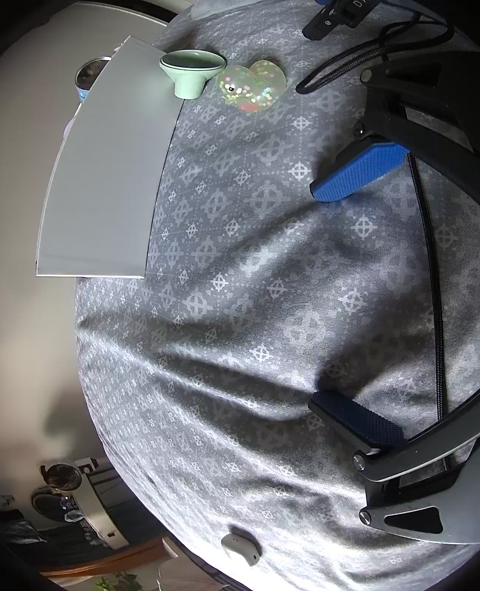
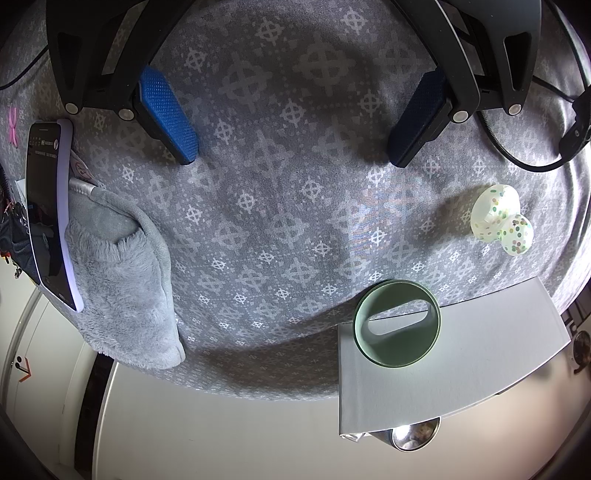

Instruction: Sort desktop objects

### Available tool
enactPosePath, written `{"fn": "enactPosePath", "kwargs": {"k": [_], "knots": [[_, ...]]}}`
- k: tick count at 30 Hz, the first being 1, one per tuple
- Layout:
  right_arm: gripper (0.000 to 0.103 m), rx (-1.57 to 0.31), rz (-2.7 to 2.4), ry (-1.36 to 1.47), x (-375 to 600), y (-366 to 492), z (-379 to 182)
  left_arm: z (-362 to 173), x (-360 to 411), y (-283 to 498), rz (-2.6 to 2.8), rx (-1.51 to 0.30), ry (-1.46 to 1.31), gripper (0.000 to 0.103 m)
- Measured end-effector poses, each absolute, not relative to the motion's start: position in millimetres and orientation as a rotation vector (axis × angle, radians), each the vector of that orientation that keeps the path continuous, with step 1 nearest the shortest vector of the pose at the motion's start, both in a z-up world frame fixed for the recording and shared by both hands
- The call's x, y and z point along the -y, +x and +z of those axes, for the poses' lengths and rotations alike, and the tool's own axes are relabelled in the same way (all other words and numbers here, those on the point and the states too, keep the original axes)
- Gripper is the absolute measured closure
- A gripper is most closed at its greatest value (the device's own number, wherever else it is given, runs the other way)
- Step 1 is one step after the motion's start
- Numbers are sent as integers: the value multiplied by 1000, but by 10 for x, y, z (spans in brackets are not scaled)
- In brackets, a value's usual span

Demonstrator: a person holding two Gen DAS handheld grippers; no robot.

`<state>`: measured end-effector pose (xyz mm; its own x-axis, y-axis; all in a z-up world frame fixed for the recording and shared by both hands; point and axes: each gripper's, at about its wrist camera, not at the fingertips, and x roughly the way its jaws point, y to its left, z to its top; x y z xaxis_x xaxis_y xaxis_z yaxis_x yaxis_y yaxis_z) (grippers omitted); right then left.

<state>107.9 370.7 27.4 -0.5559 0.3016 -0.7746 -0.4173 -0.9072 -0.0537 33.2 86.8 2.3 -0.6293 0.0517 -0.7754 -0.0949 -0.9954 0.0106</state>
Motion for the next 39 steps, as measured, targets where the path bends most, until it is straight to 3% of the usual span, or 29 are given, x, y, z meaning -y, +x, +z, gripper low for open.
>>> {"fn": "enactPosePath", "kwargs": {"k": [29,39], "knots": [[0,-220,2422,-1199,-3723,1100,287,24,-873,336,2764,-78,-1313,0],[0,-287,2358,-1394,-3519,1270,356,23,-874,336,2764,-78,-1312,0]]}}
